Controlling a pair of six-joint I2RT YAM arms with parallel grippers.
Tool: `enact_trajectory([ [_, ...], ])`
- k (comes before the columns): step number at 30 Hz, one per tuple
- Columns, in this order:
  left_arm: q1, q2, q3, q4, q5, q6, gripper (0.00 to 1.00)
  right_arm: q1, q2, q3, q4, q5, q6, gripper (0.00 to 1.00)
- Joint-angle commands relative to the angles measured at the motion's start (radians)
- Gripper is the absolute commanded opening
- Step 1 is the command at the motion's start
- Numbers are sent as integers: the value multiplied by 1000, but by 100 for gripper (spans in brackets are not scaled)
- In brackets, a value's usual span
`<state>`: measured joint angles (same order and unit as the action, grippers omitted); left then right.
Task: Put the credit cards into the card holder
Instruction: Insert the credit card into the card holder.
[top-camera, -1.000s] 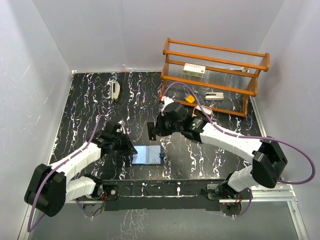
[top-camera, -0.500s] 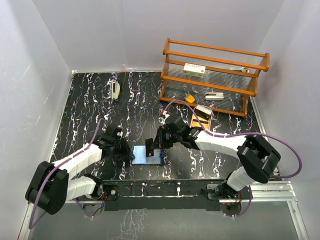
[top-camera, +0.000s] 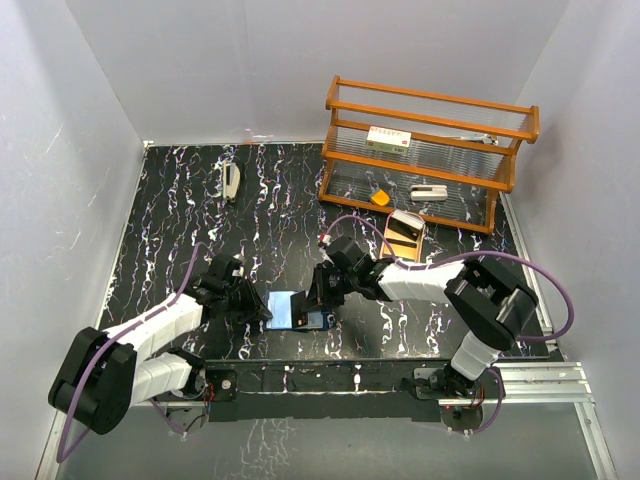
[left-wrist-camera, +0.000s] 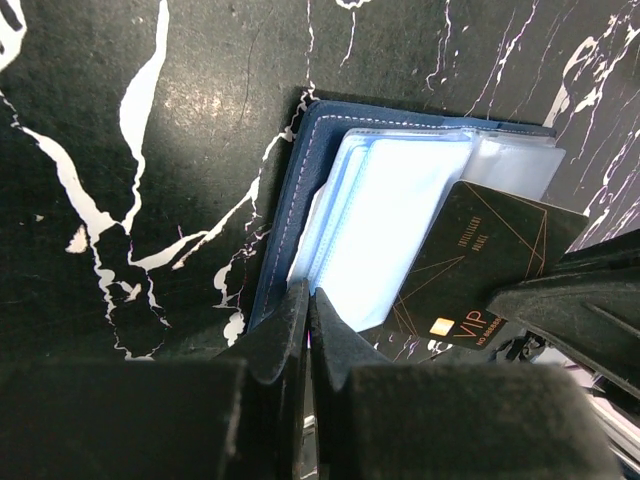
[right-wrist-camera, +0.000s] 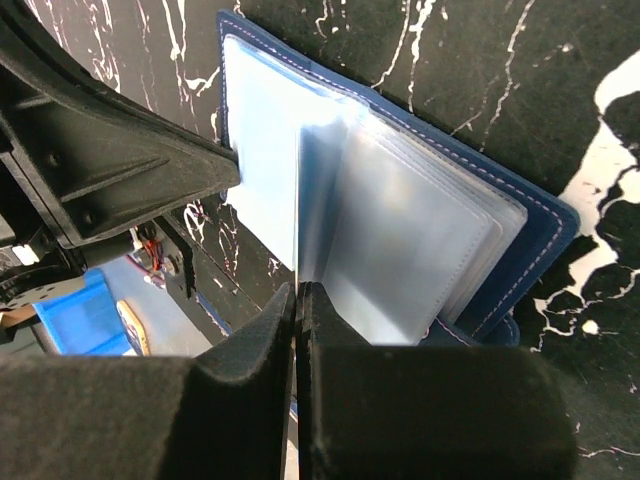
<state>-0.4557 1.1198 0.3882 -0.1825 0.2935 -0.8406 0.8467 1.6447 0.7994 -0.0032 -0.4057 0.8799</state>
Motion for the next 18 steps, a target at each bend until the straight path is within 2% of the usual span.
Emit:
enact_trajectory([
  [1,-6,-11,-34,-25,3,-9,0,-25,5,-17,60,-18,8,1],
  [12,-9,-1,-32,-20,4,-8,0,-72,-4,-56,65,-41,-3,3],
  [18,-10,3,-32,-18,7,-7,0,-72,27,-42,103,-106,1,3],
])
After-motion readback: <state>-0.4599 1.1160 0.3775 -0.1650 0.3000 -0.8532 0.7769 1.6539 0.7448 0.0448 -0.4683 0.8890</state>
